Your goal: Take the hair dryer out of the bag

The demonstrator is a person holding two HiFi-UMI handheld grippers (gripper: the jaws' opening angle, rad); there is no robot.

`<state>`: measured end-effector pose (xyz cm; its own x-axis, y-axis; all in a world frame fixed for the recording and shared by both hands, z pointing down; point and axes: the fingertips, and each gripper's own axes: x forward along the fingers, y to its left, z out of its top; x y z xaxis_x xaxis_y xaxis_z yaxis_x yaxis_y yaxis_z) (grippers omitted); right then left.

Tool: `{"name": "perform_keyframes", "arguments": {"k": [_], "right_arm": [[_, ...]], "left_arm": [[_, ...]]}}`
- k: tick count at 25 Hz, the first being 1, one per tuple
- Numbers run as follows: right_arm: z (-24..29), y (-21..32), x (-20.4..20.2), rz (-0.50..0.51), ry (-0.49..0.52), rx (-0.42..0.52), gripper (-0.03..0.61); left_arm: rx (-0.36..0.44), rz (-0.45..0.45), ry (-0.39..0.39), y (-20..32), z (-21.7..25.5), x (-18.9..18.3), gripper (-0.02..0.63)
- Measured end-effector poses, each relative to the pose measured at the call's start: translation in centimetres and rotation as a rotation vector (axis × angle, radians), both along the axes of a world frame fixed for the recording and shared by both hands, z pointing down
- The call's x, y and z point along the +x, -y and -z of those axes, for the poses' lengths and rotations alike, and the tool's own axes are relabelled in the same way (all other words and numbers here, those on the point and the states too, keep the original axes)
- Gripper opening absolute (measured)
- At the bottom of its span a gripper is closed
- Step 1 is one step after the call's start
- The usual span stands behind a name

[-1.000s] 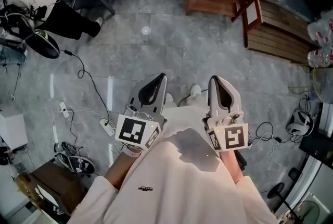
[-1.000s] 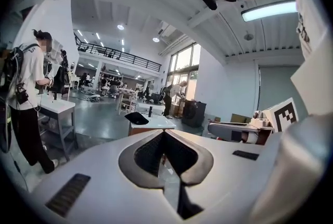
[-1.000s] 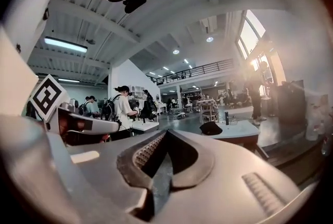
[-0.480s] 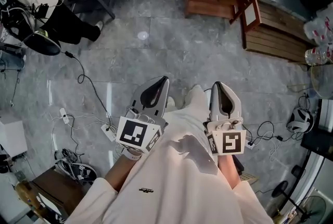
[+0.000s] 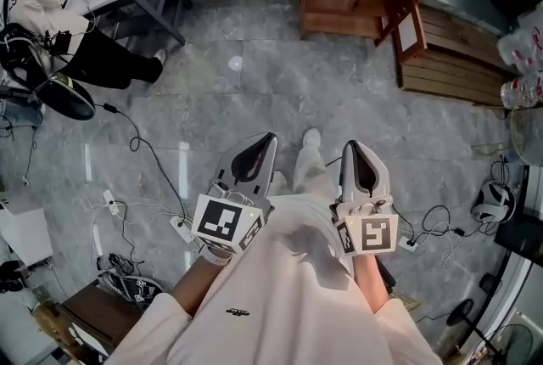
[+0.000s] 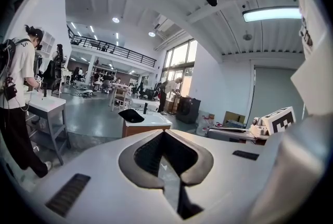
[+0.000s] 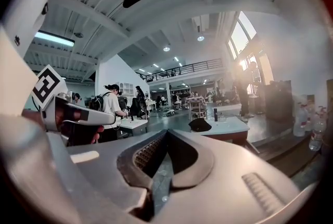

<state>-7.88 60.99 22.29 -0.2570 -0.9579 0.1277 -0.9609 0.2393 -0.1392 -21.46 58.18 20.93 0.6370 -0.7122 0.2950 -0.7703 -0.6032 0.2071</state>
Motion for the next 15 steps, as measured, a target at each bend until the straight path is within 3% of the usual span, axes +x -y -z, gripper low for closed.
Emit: {"name": "perform_keyframes", "arguments": {"k": [4,15], "right_arm": [[-0.9,5.0,1.2,0.018,0.001,-0.026,-0.003],[0.0,18.3,6.8,0.12,0.069,0.009,-0.003]], "left_arm": [[-0.03,0.0,0.025,4.6,-0.7,2.1,0.006],[0.029,0.077,0.051,17.0,1.5,8.6,0.006]]}}
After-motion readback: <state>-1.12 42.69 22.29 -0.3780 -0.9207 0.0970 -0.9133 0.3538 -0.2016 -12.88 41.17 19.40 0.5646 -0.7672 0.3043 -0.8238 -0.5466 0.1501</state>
